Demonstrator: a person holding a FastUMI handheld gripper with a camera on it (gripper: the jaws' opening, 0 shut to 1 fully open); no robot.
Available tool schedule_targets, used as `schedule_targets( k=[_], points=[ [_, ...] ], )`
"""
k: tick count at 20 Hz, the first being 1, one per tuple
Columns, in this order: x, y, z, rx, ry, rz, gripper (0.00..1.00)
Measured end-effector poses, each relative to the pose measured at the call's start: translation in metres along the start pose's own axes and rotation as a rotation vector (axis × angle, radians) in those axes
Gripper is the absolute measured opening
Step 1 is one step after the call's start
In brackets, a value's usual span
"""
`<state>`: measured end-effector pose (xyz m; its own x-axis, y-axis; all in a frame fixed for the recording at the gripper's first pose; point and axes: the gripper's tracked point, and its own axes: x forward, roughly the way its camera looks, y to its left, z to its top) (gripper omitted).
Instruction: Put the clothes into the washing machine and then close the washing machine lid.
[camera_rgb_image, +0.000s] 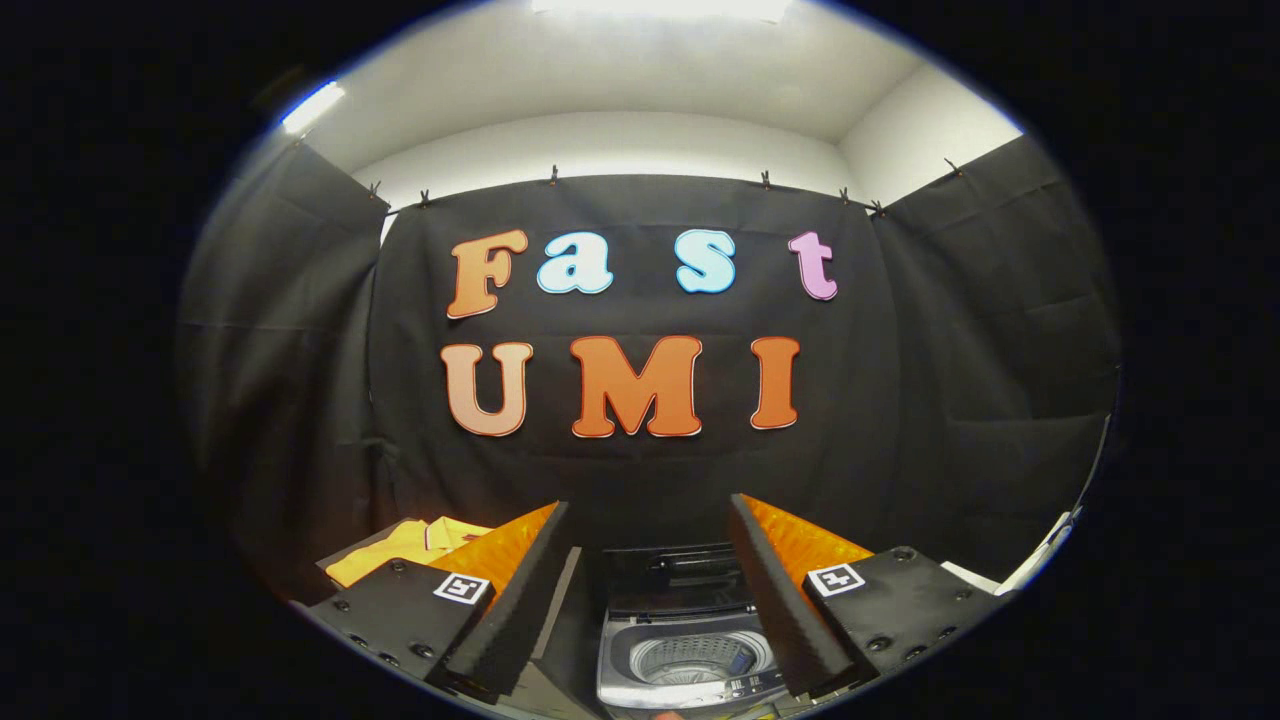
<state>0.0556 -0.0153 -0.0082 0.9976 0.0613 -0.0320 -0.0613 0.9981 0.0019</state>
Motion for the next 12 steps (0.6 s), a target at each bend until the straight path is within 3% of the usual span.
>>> schedule_targets(
  k=[5, 12],
  points=[
    [0.026, -0.002, -0.009, 0.021, 0.011, 0.013, 0.99],
    [0.041, 0.017, 0.021, -0.012, -0.029, -0.034, 0.99]
  ],
)
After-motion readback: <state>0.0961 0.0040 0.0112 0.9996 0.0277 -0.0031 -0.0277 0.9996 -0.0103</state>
